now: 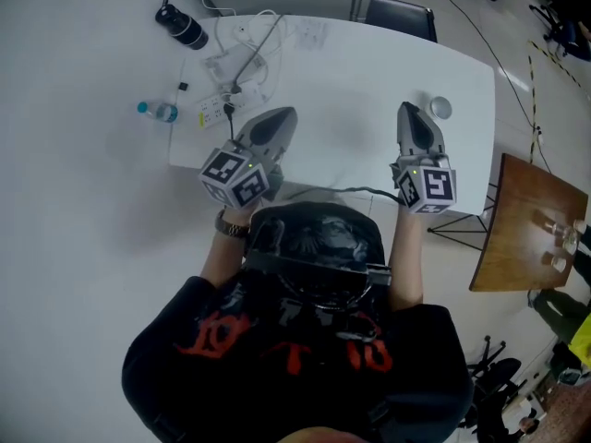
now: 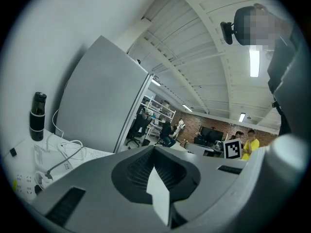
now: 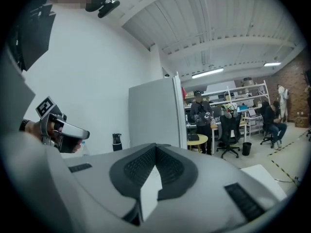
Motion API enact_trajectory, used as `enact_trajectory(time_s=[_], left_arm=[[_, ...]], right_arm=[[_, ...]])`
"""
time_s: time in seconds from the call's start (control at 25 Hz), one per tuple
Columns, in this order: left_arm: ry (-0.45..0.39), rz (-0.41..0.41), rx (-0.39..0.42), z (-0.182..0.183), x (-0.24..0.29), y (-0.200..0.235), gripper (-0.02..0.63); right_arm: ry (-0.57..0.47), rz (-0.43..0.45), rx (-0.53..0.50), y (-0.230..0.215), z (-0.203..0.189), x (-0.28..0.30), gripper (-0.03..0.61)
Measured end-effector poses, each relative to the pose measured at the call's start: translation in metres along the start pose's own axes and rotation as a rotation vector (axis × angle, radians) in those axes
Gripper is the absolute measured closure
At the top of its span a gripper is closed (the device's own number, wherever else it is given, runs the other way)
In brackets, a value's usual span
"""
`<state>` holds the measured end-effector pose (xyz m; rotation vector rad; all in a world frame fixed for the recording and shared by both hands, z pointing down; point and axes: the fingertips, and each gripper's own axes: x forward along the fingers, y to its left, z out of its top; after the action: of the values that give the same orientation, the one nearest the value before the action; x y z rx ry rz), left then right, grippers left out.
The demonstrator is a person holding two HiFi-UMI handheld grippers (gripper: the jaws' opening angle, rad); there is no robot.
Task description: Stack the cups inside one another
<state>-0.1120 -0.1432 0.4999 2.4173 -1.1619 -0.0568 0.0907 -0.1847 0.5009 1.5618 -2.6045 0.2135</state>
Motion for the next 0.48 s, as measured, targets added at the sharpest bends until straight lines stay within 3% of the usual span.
enact_trajectory(time_s=[0.48], left_arm=[[-0.085,0.009,0.043,0.045,-0.01,-0.001,0.614]], right_arm=[[-0.132,0.057,-0.042,0.017,0.064,-0.02,0.574]])
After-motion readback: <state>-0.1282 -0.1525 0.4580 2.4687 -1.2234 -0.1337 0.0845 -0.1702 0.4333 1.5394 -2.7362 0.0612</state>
